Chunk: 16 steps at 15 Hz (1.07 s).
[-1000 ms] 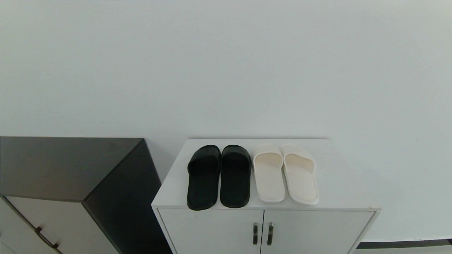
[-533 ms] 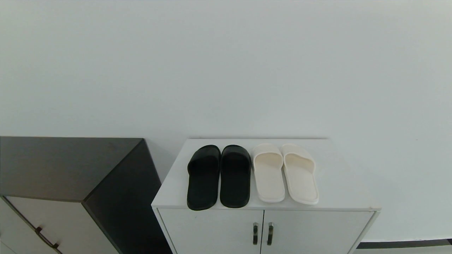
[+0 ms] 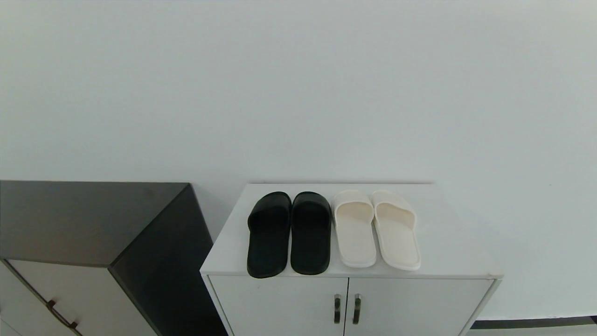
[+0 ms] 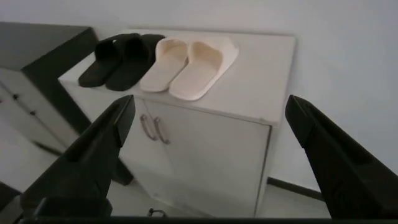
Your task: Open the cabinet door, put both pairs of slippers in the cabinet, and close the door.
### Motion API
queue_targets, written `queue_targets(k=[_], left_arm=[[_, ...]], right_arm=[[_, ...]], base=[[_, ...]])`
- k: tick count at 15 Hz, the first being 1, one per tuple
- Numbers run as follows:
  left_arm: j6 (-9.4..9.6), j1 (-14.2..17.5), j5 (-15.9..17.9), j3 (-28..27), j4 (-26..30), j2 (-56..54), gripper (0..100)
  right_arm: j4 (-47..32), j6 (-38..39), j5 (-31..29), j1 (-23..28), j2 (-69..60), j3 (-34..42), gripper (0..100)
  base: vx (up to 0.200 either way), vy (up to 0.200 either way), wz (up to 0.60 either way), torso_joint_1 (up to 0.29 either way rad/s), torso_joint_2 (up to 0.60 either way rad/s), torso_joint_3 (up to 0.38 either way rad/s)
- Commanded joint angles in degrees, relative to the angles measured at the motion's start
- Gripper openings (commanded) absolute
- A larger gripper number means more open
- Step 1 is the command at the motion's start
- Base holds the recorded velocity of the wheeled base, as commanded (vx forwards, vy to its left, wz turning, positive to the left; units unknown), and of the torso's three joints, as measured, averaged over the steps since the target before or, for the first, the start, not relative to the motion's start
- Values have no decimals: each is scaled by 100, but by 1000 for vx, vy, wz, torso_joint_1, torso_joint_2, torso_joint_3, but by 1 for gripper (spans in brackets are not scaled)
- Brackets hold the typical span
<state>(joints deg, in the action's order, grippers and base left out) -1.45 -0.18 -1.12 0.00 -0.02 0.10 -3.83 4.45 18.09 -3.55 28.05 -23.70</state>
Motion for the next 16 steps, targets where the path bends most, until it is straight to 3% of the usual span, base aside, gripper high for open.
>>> queue_targets(k=[1, 2, 3, 4, 5, 6, 8, 16], left_arm=[[-4, 1, -2, 0, 2, -1, 0], [-4, 1, -2, 0, 2, -1, 0], [-4, 1, -2, 0, -6, -1, 0], [-4, 1, -2, 0, -6, -1, 0], [-4, 1, 42, 0, 11, -1, 0], [4, 1, 42, 0, 11, -1, 0], [-4, 1, 42, 0, 11, -1, 0], [-4, 1, 42, 0, 11, -1, 0]], right_arm=[[1341, 390, 125, -885, 2460, 67, 100], [1692, 610, -227, -1280, 2750, 32, 100], [2185, 988, -1361, -2387, 3286, -30, 100], [2185, 988, -1361, -2387, 3286, -30, 100], [2606, 1243, -2556, -3785, 3866, -82, 100], [2817, 1392, -2925, -4189, 4138, -258, 100], [2870, 1506, -3417, -4558, 4736, -759, 100], [3055, 1594, -4762, -4576, 6854, -2350, 100]], base=[[0, 0, 0, 0, 0, 0], [0, 0, 0, 0, 0, 0], [0, 0, 0, 0, 0, 0], [0, 0, 0, 0, 0, 0], [0, 0, 0, 0, 0, 0], [0, 0, 0, 0, 0, 0], [0, 0, 0, 0, 0, 0], [0, 0, 0, 0, 0, 0]])
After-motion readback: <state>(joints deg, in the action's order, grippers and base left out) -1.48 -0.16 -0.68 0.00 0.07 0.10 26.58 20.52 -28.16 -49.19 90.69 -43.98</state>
